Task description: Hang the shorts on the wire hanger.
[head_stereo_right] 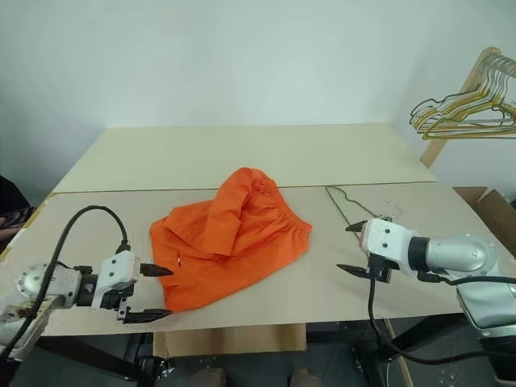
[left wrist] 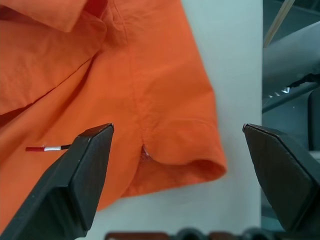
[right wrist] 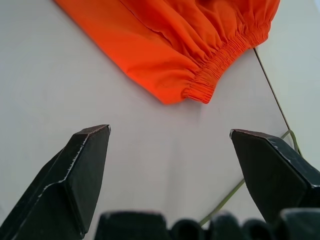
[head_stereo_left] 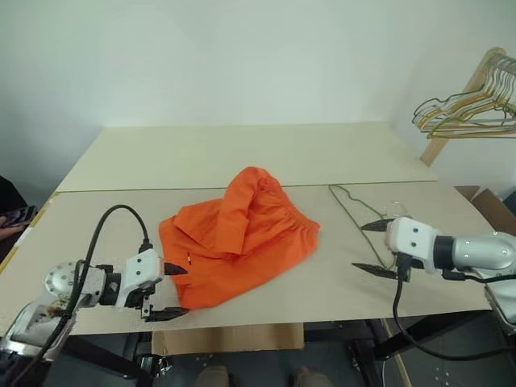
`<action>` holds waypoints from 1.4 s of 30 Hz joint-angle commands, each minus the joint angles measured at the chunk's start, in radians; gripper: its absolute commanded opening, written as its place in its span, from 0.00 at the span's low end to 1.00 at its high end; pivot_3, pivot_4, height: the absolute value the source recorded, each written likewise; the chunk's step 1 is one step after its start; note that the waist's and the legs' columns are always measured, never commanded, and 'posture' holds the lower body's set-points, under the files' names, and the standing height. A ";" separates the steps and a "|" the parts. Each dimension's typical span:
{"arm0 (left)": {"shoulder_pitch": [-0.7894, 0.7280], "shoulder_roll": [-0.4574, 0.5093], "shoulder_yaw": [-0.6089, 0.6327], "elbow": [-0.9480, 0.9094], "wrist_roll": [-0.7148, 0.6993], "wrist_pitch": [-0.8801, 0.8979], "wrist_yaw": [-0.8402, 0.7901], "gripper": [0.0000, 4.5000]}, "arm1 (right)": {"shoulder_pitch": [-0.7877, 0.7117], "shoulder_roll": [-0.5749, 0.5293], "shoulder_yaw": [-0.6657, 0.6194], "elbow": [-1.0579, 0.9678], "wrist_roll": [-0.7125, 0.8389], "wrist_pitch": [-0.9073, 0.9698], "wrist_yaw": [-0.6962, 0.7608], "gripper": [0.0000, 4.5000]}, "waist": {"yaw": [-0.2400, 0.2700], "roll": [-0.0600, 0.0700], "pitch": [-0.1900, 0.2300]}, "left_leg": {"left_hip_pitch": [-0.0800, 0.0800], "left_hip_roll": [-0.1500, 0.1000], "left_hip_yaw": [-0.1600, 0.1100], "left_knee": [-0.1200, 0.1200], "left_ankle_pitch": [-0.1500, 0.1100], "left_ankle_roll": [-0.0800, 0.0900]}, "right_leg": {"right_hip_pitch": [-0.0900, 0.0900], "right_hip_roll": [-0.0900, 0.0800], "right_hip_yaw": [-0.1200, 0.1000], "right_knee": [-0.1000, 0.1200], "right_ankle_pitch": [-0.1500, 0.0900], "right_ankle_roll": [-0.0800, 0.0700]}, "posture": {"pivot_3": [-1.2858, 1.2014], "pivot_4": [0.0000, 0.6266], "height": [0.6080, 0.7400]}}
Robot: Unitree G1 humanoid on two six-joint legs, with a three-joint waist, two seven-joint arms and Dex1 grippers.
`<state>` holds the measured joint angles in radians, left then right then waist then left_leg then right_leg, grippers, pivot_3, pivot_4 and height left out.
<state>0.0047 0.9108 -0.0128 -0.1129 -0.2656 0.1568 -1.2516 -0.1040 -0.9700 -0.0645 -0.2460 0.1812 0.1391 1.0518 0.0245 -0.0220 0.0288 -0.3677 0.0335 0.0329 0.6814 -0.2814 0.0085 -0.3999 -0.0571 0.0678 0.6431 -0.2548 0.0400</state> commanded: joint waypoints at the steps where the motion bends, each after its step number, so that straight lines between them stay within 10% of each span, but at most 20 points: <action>1: -0.048 -0.010 -0.045 0.044 0.032 -0.049 -0.026 1.00 | -0.012 0.001 -0.036 -0.058 0.022 0.024 -0.021 0.99 | -0.010 0.000 0.000 | 0.000 0.000 0.000 0.000 0.000 0.000 | 0.000 0.000 0.000 0.000 0.000 0.000 | 0.51 0.00 1.00; 9: -0.056 0.004 -0.087 0.060 0.069 -0.091 -0.052 0.96 | 0.018 -0.004 -0.035 -0.059 -0.006 0.012 -0.034 1.00 | -0.028 0.000 0.000 | 0.000 0.000 0.000 0.000 0.000 0.000 | 0.000 0.000 0.001 0.000 0.000 0.000 | 0.51 0.00 1.00; 23: -0.025 0.016 -0.072 0.058 0.066 -0.095 -0.063 0.00 | -0.044 0.010 0.004 -0.006 -0.024 -0.021 -0.032 1.00 | -0.037 0.000 0.000 | 0.000 0.000 0.001 0.001 0.000 0.000 | -0.001 0.000 0.001 0.002 0.000 0.000 | 0.52 0.00 1.00; 42: 0.016 0.071 0.033 0.060 0.083 -0.152 -0.018 0.00 | -0.473 0.205 0.400 0.641 -0.650 -0.636 -0.427 1.00 | -0.039 0.000 0.000 | 0.000 0.000 0.003 0.000 0.000 0.000 | -0.003 0.000 0.003 0.003 0.000 0.000 | 0.55 0.00 1.00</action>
<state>0.0175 0.9623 -0.0131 -0.0401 -0.1619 0.0218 -1.2668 -0.5407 -0.7639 0.3304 0.3581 -0.4198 -0.4234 0.6833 -0.0148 -0.0218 0.0288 -0.3682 0.0335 0.0356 0.6816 -0.2813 0.0084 -0.4032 -0.0576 0.0709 0.6464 -0.2548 0.0401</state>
